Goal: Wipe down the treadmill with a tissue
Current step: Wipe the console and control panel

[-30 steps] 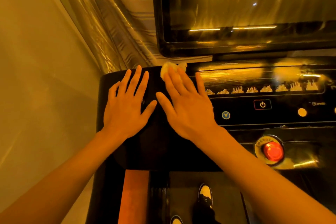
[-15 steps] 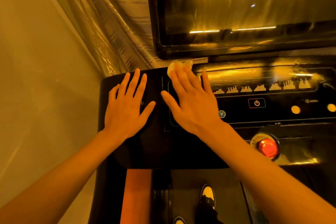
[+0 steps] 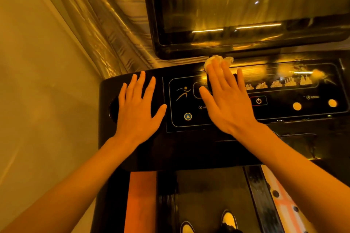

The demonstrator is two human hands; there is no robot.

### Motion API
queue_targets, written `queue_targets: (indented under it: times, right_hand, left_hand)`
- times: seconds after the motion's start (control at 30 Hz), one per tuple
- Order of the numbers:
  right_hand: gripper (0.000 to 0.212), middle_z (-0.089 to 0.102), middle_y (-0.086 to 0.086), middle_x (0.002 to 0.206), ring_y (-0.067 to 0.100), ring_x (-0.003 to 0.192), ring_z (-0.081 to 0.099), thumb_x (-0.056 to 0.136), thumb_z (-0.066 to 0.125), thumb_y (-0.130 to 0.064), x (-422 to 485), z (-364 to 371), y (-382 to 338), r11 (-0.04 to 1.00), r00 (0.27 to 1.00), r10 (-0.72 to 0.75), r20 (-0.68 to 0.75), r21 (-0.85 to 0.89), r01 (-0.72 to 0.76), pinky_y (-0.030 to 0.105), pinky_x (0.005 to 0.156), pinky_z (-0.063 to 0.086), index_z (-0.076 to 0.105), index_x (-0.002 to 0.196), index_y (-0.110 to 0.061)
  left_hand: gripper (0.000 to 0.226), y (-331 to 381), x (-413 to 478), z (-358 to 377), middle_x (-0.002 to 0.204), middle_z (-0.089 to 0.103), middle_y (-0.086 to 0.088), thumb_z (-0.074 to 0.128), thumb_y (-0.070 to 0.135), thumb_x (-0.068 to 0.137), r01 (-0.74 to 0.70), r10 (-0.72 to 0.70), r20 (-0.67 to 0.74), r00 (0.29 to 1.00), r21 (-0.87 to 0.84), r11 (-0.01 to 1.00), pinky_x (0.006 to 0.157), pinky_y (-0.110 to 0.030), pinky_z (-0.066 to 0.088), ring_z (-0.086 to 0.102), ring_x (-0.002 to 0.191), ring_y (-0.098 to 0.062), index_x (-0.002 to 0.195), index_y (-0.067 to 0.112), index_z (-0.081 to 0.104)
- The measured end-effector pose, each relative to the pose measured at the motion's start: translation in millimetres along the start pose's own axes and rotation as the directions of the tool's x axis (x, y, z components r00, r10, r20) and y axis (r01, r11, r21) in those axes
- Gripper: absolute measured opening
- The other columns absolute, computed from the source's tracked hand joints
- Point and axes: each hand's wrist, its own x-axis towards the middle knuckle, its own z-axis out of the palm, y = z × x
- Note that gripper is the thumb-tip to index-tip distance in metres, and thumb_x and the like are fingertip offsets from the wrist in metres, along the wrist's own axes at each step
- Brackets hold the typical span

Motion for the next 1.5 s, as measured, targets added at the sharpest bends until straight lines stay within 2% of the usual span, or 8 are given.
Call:
queue_targets:
  times: [0.1, 0.2, 0.33, 0.5, 0.83, 1.07, 1.37, 1.5]
  right_hand:
    - [0.074, 0.009, 0.001, 0.174, 0.015, 0.160, 0.002, 0.103, 0.000, -0.058, 2.0, -15.9, 18.5, 0.996, 0.996, -0.077, 0.049, 0.040, 0.075, 0.041, 0.129, -0.008, 0.007, 0.167, -0.022]
    - [0.071, 0.003, -0.001, 0.174, 0.014, 0.160, -0.003, 0.104, -0.005, -0.054, 6.6, -20.2, 28.8, 0.983, 0.983, -0.157, 0.090, -0.083, 0.165, 0.031, 0.127, -0.013, 0.009, 0.166, -0.022]
    - [0.071, -0.007, 0.005, 0.174, 0.018, 0.160, -0.012, 0.106, -0.008, -0.052, 6.8, -10.4, 33.9, 0.958, 0.976, -0.203, 0.077, -0.192, 0.214, 0.041, 0.129, -0.011, 0.000, 0.166, -0.016]
    - [0.076, 0.010, 0.008, 0.173, 0.020, 0.161, 0.002, 0.106, -0.004, -0.056, 9.6, -15.7, 46.5, 0.945, 0.966, -0.253, 0.045, -0.201, 0.257, 0.045, 0.130, -0.003, 0.014, 0.165, -0.012]
    - [0.084, 0.001, 0.010, 0.174, 0.024, 0.161, -0.005, 0.102, -0.003, -0.066, -17.2, -52.8, 129.8, 0.984, 0.999, 0.024, -0.043, -0.176, -0.032, 0.046, 0.130, -0.005, 0.006, 0.166, -0.012]
    - [0.078, 0.008, 0.009, 0.174, 0.023, 0.161, -0.002, 0.103, 0.000, -0.057, 7.5, -19.5, 55.3, 0.983, 0.989, -0.148, 0.028, -0.106, 0.150, 0.048, 0.129, -0.006, 0.012, 0.166, -0.012]
    - [0.082, -0.002, 0.009, 0.174, 0.025, 0.160, -0.007, 0.102, 0.001, -0.064, -13.8, -50.6, 125.3, 0.981, 0.994, 0.107, -0.034, -0.161, -0.112, 0.049, 0.129, -0.007, 0.002, 0.166, -0.014]
    - [0.082, -0.003, 0.012, 0.174, 0.028, 0.160, -0.010, 0.101, 0.001, -0.062, -0.2, -31.0, 71.0, 0.994, 0.999, -0.028, 0.027, -0.104, 0.030, 0.048, 0.128, -0.008, 0.002, 0.166, -0.012]
  left_hand:
    - [0.072, 40.2, -3.3, 5.2, 0.174, 0.009, -0.008, 0.033, 0.057, 0.104, -0.062, 0.060, -0.035, 0.998, -0.085, 0.994, 0.129, -0.044, 0.000, 0.001, 0.161, -0.025, 0.165, 0.020, 0.022]
    - [0.070, 80.9, 0.1, 16.4, 0.174, 0.005, -0.007, 0.031, 0.055, 0.105, -0.123, 0.120, -0.037, 0.992, -0.104, 0.987, 0.130, -0.045, 0.003, -0.001, 0.161, -0.025, 0.165, 0.021, 0.020]
    - [0.070, 114.2, 7.2, 28.1, 0.174, 0.003, -0.006, 0.027, 0.056, 0.106, -0.082, 0.081, -0.022, 0.996, -0.046, 0.996, 0.130, -0.047, 0.005, -0.002, 0.161, -0.025, 0.166, 0.021, 0.017]
    - [0.073, 118.8, 7.5, 32.2, 0.174, 0.004, -0.007, 0.031, 0.058, 0.104, -0.054, 0.056, -0.024, 0.998, 0.074, 0.996, 0.130, -0.049, 0.008, 0.000, 0.161, -0.026, 0.166, 0.021, 0.016]
    - [0.072, 120.6, 5.8, 32.2, 0.174, 0.003, -0.007, 0.026, 0.057, 0.106, -0.040, 0.043, -0.024, 0.999, 0.130, 0.991, 0.129, -0.051, 0.009, -0.002, 0.161, -0.024, 0.166, 0.021, 0.013]
    - [0.071, 118.6, 5.6, 32.8, 0.174, 0.003, -0.007, 0.024, 0.060, 0.107, -0.052, 0.058, -0.027, 0.998, 0.179, 0.983, 0.129, -0.047, 0.008, -0.002, 0.161, -0.024, 0.167, 0.024, 0.011]
    - [0.071, 117.6, 6.3, 34.5, 0.174, 0.003, -0.007, 0.021, 0.061, 0.106, -0.047, 0.053, -0.030, 0.998, 0.186, 0.982, 0.129, -0.049, 0.009, 0.000, 0.161, -0.026, 0.167, 0.025, 0.010]
    - [0.072, 117.5, 5.4, 33.8, 0.174, 0.002, -0.006, 0.021, 0.061, 0.105, -0.051, 0.058, -0.029, 0.998, 0.190, 0.980, 0.129, -0.049, 0.010, 0.000, 0.161, -0.026, 0.167, 0.026, 0.008]
